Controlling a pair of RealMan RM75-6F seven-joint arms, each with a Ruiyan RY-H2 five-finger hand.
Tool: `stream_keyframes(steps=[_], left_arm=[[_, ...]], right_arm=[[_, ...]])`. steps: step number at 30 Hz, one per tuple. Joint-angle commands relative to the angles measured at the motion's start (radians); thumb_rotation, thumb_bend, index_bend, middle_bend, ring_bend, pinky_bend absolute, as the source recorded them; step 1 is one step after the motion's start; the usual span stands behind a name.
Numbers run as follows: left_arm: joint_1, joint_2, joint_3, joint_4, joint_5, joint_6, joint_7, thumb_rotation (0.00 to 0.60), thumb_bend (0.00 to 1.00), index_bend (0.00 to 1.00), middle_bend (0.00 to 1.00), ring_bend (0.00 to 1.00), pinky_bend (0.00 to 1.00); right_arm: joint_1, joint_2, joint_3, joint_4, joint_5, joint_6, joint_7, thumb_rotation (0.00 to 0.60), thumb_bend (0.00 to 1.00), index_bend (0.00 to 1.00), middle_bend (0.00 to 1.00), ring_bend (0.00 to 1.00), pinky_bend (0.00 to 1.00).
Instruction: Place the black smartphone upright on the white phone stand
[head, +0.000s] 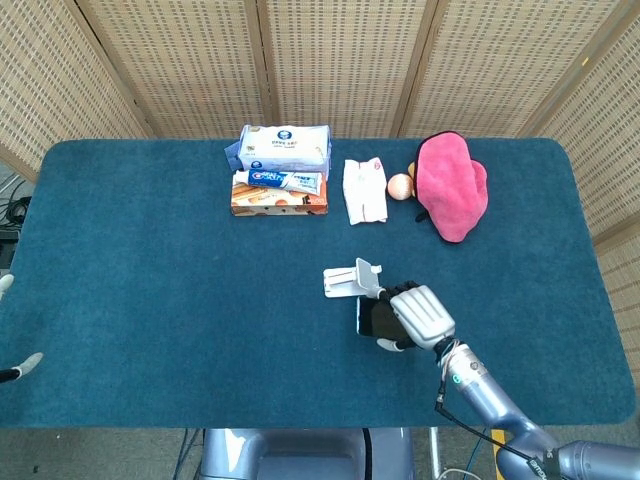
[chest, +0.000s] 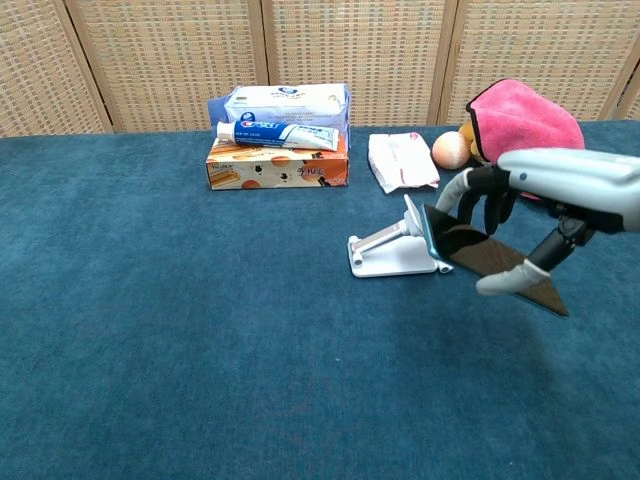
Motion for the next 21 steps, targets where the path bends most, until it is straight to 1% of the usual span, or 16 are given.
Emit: stream_keyframes(steps=[1, 4, 7, 10, 11, 12, 16, 19, 21], left_arm=[[-0.001, 0.003, -0.001, 0.001, -0.002, -0.003, -0.006, 0.6, 0.0, 0.0, 0.0, 0.0, 0.0], [-0.006, 0.006, -0.001, 0.001, -0.006, -0.014, -0.012, 0.6, 0.0, 0.0, 0.0, 0.0, 0.0], [-0.009, 0.007, -0.002, 0.001, -0.012, -0.02, -0.014, 0.6, 0.0, 0.0, 0.0, 0.0, 0.0], [-0.014, 0.008, -0.005, 0.0, -0.021, -0.032, -0.014, 0.6, 0.0, 0.0, 0.0, 0.0, 0.0], [-0.016, 0.009, -0.006, 0.0, -0.026, -0.036, -0.015, 0.6, 0.0, 0.0, 0.0, 0.0, 0.0], [-0.021, 0.01, -0.009, 0.002, -0.037, -0.047, -0.017, 0.6, 0.0, 0.0, 0.0, 0.0, 0.0], [-0.037, 0.008, -0.022, 0.001, -0.079, -0.076, -0.005, 0.6, 0.0, 0.0, 0.0, 0.0, 0.0], [-0.046, 0.006, -0.03, 0.002, -0.106, -0.093, 0.004, 0.6, 0.0, 0.0, 0.0, 0.0, 0.0], [-0.051, 0.004, -0.033, 0.003, -0.116, -0.1, 0.011, 0.6, 0.0, 0.0, 0.0, 0.0, 0.0]], right_arm=[[0.004, 0.083, 0.073, -0.002, -0.026, -0.012, 0.198, 0.6, 0.53, 0.46, 0.54, 0.41, 0.32], [0.013, 0.119, 0.117, 0.032, -0.023, -0.029, 0.319, 0.6, 0.55, 0.46, 0.54, 0.41, 0.32], [0.025, 0.135, 0.147, 0.08, -0.018, -0.056, 0.431, 0.6, 0.55, 0.46, 0.54, 0.41, 0.32], [0.039, 0.119, 0.172, 0.149, -0.026, -0.065, 0.526, 0.6, 0.55, 0.46, 0.54, 0.41, 0.32], [0.043, 0.106, 0.177, 0.176, -0.038, -0.06, 0.552, 0.6, 0.55, 0.46, 0.54, 0.41, 0.32], [0.053, 0.071, 0.183, 0.232, -0.063, -0.047, 0.594, 0.6, 0.55, 0.46, 0.54, 0.41, 0.32], [0.086, -0.04, 0.163, 0.406, -0.161, -0.017, 0.739, 0.6, 0.55, 0.46, 0.54, 0.41, 0.32], [0.111, -0.106, 0.138, 0.517, -0.225, 0.001, 0.83, 0.6, 0.55, 0.46, 0.54, 0.41, 0.32], [0.125, -0.146, 0.124, 0.577, -0.248, 0.006, 0.877, 0.6, 0.56, 0.46, 0.54, 0.41, 0.32]])
